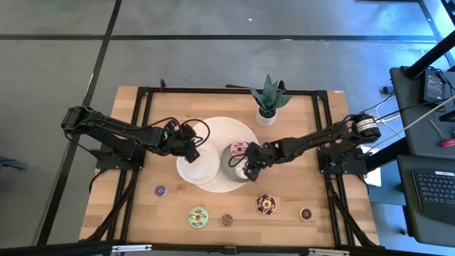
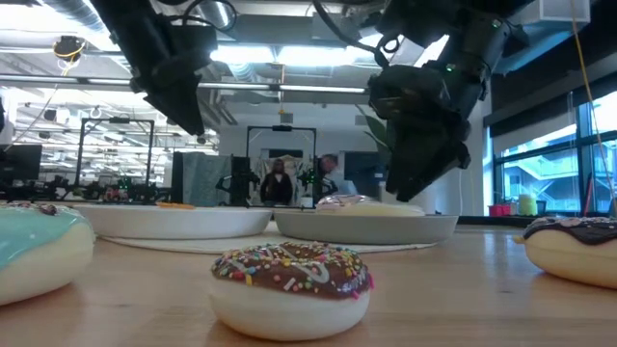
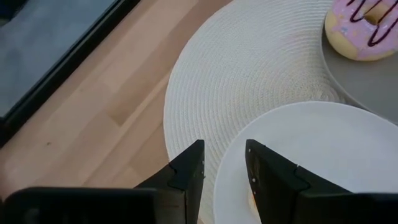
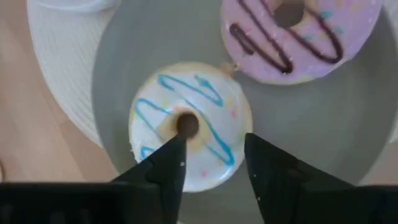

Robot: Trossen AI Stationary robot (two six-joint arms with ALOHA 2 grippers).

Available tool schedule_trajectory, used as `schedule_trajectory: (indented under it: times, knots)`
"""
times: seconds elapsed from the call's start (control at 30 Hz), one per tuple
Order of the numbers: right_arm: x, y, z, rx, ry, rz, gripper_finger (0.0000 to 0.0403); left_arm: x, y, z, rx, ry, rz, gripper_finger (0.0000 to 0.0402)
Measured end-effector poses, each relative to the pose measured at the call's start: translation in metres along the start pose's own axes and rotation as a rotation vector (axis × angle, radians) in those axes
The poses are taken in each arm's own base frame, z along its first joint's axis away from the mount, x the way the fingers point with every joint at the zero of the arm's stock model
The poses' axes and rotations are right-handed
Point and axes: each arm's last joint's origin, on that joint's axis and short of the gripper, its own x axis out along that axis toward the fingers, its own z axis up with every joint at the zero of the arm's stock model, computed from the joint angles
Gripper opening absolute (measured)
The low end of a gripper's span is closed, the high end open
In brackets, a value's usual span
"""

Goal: Pick & Place donuts
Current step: Put the large white donut on the gray plate, then put the large black donut on the gray plate

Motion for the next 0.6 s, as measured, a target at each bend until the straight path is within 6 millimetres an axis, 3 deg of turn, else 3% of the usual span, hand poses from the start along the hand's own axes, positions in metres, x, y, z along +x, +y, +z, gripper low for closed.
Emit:
schedule_trajectory:
  times: [0.2,0.37,0.6]
  knots:
    - [-0.016,0.009,0.01,-0.021,0.036,0.002,0.0191,0.003,0.004,0.002,-0.003,0.003,0.015,0.0115]
    - [-0.03,0.032,-0.03,-0.033,0.21,-0.013,0.0192,0.007,0.007,0.007,-0.039,-0.009,0.023,0.0114]
    - [-0.044,0.067,-0.076,-0.265,0.195,0.055,0.0193,0.01,0.011,0.011,-0.07,-0.018,0.031,0.0113]
